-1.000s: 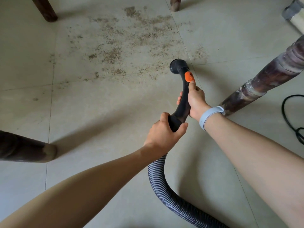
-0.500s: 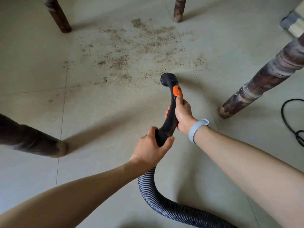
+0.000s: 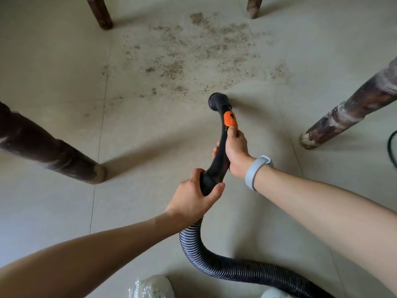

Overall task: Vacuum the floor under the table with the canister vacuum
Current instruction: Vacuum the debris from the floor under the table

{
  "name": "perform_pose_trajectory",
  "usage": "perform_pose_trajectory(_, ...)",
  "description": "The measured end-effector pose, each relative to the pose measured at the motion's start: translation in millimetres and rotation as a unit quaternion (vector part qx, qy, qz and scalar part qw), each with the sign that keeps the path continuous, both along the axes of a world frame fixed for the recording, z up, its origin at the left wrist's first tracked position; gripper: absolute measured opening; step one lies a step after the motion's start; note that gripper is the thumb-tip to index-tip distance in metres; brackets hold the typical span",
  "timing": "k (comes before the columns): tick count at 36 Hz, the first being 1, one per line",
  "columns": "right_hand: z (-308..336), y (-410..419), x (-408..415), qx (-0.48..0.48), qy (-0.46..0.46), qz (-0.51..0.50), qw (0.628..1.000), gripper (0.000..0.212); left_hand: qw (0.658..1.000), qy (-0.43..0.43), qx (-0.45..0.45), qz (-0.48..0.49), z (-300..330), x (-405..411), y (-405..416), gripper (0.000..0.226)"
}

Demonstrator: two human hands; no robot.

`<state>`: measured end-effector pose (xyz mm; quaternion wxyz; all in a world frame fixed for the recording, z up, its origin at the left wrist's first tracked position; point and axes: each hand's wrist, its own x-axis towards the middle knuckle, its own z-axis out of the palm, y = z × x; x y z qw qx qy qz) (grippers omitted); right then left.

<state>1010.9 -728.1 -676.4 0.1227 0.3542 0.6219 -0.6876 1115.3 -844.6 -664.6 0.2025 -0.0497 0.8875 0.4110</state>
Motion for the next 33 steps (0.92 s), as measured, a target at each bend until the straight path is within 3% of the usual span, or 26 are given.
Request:
perform_pose_trajectory(8,5,-5,-1,0.001,0.001,0.020,1.000,0.037,1.000,-0.008,0.010,0.013,7,-1,-3,0.047)
perform_pose_trajectory(18,4,-46,-18,0.014,0.016,0.097,0.995,0.035,0.995,-0.005,0.047,0.086,1,0,-23,0.029)
perform_pose_trajectory(33,4,-83,-27,-0.024,0.027,0.153,0.988,0.040,0.984,0.006,0.056,0.169,0,3,-42,0.032)
